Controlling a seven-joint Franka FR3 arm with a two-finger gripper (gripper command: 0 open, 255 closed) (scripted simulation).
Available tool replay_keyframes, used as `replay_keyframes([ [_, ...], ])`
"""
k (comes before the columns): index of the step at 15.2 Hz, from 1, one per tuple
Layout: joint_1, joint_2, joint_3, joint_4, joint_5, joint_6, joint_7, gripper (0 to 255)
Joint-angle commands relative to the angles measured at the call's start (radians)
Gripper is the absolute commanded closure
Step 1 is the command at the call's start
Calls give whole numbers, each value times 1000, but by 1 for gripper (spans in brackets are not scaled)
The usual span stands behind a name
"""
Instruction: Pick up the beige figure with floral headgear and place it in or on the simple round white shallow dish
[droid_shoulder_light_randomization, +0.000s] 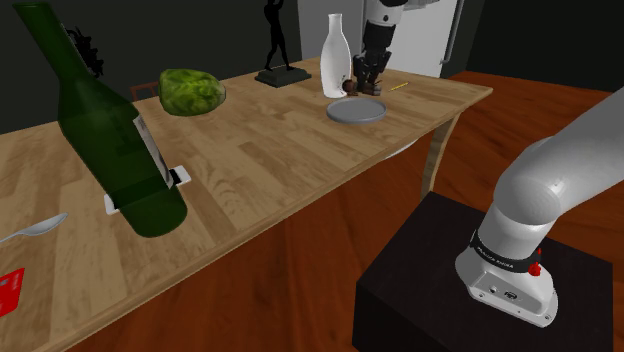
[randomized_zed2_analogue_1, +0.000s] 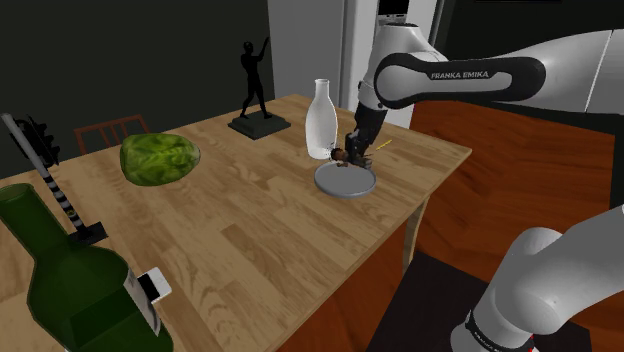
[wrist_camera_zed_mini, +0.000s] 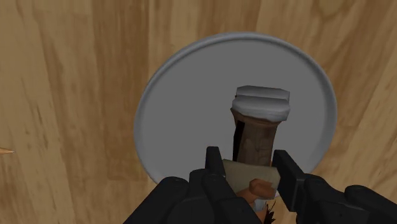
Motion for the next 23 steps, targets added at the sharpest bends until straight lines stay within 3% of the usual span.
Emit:
replay_keyframes([
  [1, -1, 1, -2, -26, 0, 27, -3, 255],
  [7, -1, 5, -2, -102, 2, 107, -8, 255],
  [14, -1, 5, -2, -102, 2, 107, -8, 255],
  [15, -1, 5, -2, -102, 2, 107, -8, 0],
  [20, -1, 4, -2, -102, 2, 107, -8, 0],
  [23, -3, -23, -4, -26, -2, 3, -6, 0],
])
